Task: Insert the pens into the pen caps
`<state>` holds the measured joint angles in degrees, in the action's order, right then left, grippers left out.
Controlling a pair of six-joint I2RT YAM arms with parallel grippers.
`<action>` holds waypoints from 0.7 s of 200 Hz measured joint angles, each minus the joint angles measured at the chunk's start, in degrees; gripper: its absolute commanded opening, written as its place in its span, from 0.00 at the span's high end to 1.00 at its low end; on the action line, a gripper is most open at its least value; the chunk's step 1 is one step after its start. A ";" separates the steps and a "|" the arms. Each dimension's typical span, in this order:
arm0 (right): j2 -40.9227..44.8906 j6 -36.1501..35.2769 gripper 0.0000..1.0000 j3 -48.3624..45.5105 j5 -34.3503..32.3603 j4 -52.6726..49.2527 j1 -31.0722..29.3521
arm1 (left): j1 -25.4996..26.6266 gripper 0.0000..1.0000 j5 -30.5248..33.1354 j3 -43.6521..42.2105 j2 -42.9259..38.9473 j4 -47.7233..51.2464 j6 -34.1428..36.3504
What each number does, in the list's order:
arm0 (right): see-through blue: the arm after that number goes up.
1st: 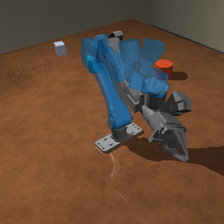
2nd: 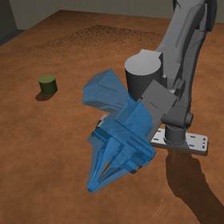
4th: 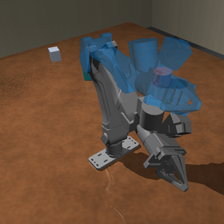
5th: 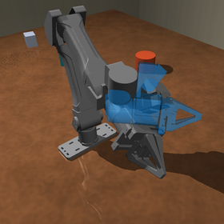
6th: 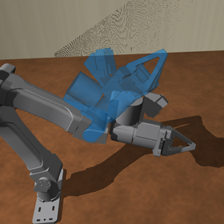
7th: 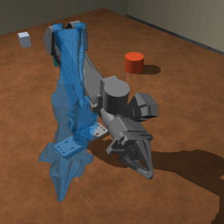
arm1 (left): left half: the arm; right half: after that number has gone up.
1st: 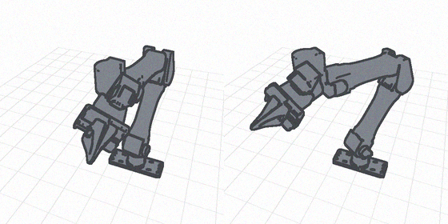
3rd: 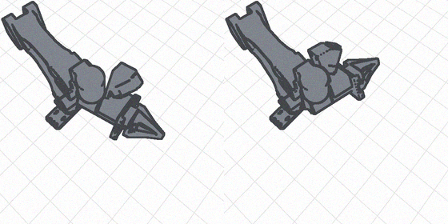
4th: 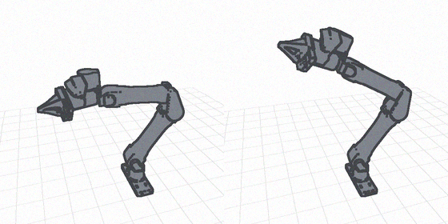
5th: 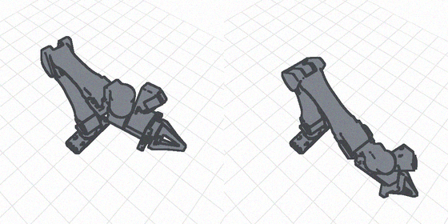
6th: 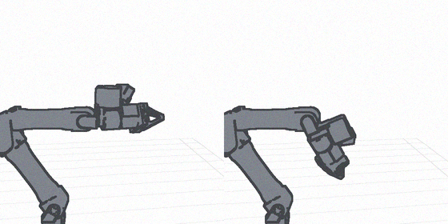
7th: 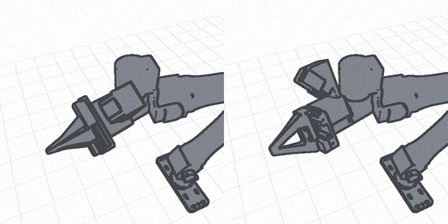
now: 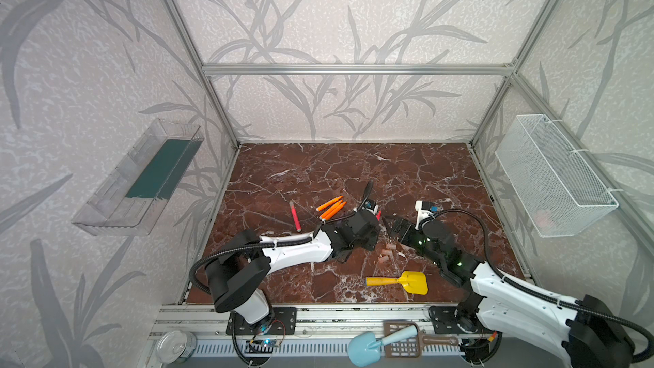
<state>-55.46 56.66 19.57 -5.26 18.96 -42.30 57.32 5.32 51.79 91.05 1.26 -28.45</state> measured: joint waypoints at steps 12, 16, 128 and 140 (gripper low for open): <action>-2.10 0.85 0.07 0.00 0.48 1.84 -0.52 | 0.00 1.00 -0.98 -0.04 0.00 -0.79 0.20; -2.82 1.09 0.09 0.00 0.70 2.38 -0.66 | 0.00 1.00 -1.14 -0.09 0.00 -1.03 0.24; -17.57 6.58 0.46 3.45 1.46 10.58 -0.92 | 0.00 1.00 -4.85 -3.93 -5.81 -3.87 1.49; -17.99 6.69 0.48 3.96 1.46 10.58 -0.92 | 0.00 1.00 -5.01 -4.31 -5.97 -4.00 1.53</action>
<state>-73.45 63.35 23.53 -3.79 29.54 -43.22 57.32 0.32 47.48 85.08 -2.74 -26.92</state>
